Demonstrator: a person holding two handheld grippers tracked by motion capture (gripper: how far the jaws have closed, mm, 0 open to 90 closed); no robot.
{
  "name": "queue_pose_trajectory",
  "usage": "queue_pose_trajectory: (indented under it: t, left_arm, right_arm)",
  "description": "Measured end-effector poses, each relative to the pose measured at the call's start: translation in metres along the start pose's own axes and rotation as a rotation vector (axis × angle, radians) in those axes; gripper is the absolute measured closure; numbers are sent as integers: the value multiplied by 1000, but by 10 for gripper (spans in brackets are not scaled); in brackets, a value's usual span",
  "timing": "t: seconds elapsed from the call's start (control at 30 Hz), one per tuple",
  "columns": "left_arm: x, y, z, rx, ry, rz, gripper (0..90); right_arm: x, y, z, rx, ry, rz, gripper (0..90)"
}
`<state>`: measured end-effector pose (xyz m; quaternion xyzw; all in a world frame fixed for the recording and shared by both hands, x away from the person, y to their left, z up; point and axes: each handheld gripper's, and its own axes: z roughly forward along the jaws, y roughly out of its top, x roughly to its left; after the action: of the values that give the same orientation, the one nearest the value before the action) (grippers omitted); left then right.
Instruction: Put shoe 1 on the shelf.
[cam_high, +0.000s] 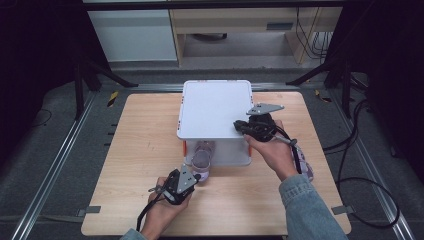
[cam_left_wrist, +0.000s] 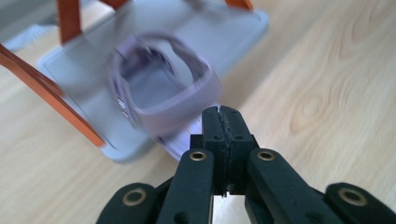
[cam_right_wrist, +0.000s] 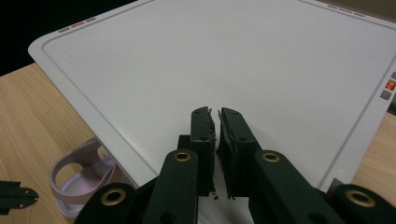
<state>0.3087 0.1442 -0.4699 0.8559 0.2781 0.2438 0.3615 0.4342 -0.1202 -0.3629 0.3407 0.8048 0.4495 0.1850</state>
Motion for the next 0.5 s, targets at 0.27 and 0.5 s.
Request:
queue_pose_trajectory:
  t: [0.27, 0.5]
  left_arm:
    - [-4, -9, 11, 70, -2, 25, 894]
    - [-3, -11, 15, 83, -1, 33, 893]
  right_arm:
    - [0, 0, 0, -1, 2, -3, 839]
    - [-1, 0, 0, -3, 2, -4, 840]
